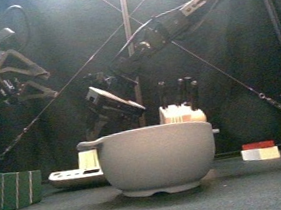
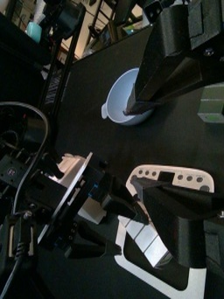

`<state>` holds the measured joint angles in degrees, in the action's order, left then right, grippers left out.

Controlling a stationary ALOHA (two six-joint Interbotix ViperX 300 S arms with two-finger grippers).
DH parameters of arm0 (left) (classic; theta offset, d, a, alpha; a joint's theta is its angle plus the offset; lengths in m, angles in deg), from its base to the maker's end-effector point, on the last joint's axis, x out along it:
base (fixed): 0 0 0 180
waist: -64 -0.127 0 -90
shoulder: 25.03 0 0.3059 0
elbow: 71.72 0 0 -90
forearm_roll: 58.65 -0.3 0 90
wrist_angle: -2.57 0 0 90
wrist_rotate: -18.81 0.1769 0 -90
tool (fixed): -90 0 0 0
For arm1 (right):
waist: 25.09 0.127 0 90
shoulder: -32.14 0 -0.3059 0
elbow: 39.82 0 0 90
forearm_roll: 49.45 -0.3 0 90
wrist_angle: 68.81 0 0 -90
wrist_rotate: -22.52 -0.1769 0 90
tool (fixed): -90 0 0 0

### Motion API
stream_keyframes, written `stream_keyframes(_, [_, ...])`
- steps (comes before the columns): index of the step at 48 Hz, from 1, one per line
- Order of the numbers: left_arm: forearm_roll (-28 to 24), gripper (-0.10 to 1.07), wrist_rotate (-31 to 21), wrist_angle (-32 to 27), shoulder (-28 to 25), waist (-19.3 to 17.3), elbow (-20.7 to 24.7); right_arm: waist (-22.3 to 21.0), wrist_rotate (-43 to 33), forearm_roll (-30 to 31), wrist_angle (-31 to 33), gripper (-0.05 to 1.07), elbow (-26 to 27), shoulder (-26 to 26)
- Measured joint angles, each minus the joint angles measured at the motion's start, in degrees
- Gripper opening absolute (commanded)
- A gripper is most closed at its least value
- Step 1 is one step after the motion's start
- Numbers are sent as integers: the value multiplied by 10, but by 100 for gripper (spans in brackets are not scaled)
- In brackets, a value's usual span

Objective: Grab white sushi roll

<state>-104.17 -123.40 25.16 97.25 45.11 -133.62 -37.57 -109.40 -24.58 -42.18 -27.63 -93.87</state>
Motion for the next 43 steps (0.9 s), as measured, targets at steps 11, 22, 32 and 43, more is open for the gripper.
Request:
stream_keyframes(11, [0, 93, 0, 0, 0, 0, 0, 1, 1, 0, 1, 101, 0, 0])
stream_keyframes(22, [0, 93, 0, 0, 0, 0, -2, 1, 2, 1, 1, 101, 0, 0])
stream_keyframes(32, [0, 93, 0, 0, 0, 0, -2, 1, 2, 1, 2, 101, 0, 0])
stream_keyframes(43, [0, 93, 0, 0, 0, -1, -2, 2, 3, 2, 2, 101, 0, -9])
